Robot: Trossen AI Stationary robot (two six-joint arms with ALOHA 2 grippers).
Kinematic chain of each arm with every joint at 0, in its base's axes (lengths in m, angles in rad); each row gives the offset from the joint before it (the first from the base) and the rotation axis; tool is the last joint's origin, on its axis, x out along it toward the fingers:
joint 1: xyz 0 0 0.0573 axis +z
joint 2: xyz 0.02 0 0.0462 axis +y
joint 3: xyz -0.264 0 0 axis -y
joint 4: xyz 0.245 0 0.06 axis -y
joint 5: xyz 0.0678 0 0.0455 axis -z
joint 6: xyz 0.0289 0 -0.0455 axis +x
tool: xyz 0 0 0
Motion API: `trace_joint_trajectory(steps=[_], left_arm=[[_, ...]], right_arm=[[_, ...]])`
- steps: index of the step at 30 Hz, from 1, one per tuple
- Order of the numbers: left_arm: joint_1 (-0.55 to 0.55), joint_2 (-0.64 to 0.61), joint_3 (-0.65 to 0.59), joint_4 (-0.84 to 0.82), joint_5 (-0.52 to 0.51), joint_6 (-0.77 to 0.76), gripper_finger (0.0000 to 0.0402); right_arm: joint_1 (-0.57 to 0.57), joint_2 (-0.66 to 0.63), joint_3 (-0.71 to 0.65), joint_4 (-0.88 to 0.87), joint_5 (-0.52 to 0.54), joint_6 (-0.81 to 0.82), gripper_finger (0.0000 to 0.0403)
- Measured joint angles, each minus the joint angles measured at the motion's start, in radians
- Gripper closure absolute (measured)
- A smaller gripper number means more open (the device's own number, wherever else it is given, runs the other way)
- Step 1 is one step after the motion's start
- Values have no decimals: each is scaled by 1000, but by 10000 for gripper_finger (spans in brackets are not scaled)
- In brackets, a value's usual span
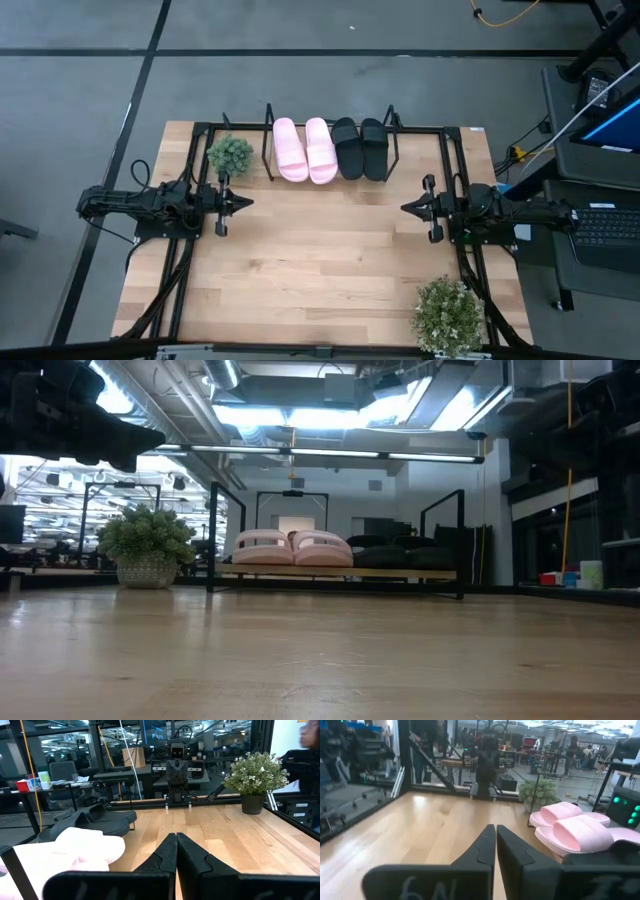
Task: Pick and place slides into the shelf
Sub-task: Return to Home Position
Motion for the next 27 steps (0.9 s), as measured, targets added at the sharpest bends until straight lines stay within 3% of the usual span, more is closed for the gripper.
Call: trace_joint_trajectory(steps=[4,27], left_arm=[[0,0,0,0,0,0,401],[0,0,0,0,0,0,401]], right_arm=[[0,2,0,0,0,-48,384],[0,2,0,-1,0,8,384]])
